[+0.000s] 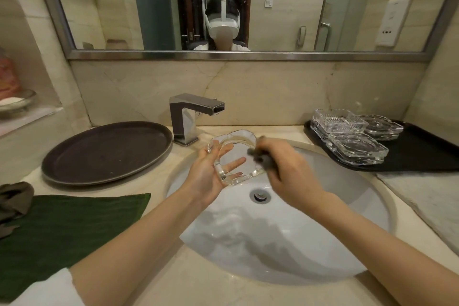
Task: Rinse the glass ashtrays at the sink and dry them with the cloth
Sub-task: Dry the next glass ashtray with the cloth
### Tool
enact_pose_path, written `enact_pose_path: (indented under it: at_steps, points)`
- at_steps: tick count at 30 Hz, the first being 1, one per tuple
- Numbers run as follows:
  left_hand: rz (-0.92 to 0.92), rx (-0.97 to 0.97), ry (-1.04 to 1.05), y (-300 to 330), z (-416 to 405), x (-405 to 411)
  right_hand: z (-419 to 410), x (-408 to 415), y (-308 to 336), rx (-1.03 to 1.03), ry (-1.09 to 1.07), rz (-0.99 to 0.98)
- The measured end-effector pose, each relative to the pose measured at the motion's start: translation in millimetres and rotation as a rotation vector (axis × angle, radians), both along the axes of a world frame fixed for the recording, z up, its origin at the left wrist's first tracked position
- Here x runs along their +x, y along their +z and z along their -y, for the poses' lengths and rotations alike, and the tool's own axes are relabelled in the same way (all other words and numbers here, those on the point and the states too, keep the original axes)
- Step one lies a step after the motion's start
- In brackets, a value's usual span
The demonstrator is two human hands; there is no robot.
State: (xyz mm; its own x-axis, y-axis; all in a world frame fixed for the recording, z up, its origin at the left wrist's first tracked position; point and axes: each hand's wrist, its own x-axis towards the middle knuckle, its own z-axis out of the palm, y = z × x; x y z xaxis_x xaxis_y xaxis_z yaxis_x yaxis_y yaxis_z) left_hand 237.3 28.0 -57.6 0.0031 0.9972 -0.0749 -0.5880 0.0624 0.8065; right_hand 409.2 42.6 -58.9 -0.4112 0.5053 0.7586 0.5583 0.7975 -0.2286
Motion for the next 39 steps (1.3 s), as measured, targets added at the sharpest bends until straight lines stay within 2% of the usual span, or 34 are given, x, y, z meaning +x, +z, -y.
enact_pose_path:
  at_steps: [2,3,6,9,14,16,18,20,23,27,30,33,36,39]
  points:
    - [0.006,-0.009,-0.02,-0.3,0.0,1.0,0.9,-1.8,6.3,-0.053,-0.058,-0.163]
    - [0.014,-0.01,-0.032,-1.0,0.4,2.7,2.8,-5.6,7.2,-0.065,-0.05,-0.158]
    - [-0.013,-0.011,-0.064,-1.4,5.6,10.2,6.5,-22.7,-3.9,0.05,-0.083,0.055]
    - [-0.021,-0.022,-0.055,-2.1,7.7,11.4,8.7,-37.8,-5.8,0.038,-0.121,0.1]
    - [-0.145,-0.015,0.013,-3.9,4.4,3.5,19.2,-33.3,1.2,-0.229,0.127,0.288]
    - [-0.171,-0.005,0.015,-2.4,4.0,2.1,16.4,-23.4,1.7,-0.134,0.087,0.371]
    - [-0.174,0.002,-0.002,-0.1,3.6,1.8,7.7,-17.4,1.5,0.02,-0.067,0.41]
    - [-0.193,0.009,-0.027,-0.9,3.2,4.9,1.6,-18.7,4.2,0.086,-0.198,0.41]
    - [-0.23,0.007,-0.057,-3.9,4.8,10.7,-0.4,-27.6,3.6,0.124,-0.235,0.368]
    - [-0.281,0.008,0.034,-6.1,2.6,7.4,11.5,-37.7,0.4,-0.184,-0.054,0.413]
    - [-0.346,-0.008,0.068,-5.2,4.0,5.4,15.6,-25.7,8.2,-0.215,0.059,0.538]
    - [-0.438,0.019,0.085,-4.0,4.6,3.9,6.9,-6.8,9.9,-0.09,-0.019,0.598]
    - [-0.415,0.005,0.093,-1.9,1.6,2.5,-2.8,-3.6,4.0,0.011,-0.2,0.568]
    - [-0.392,-0.005,0.052,-1.9,2.0,4.2,-3.3,-16.2,-0.9,0.123,-0.263,0.546]
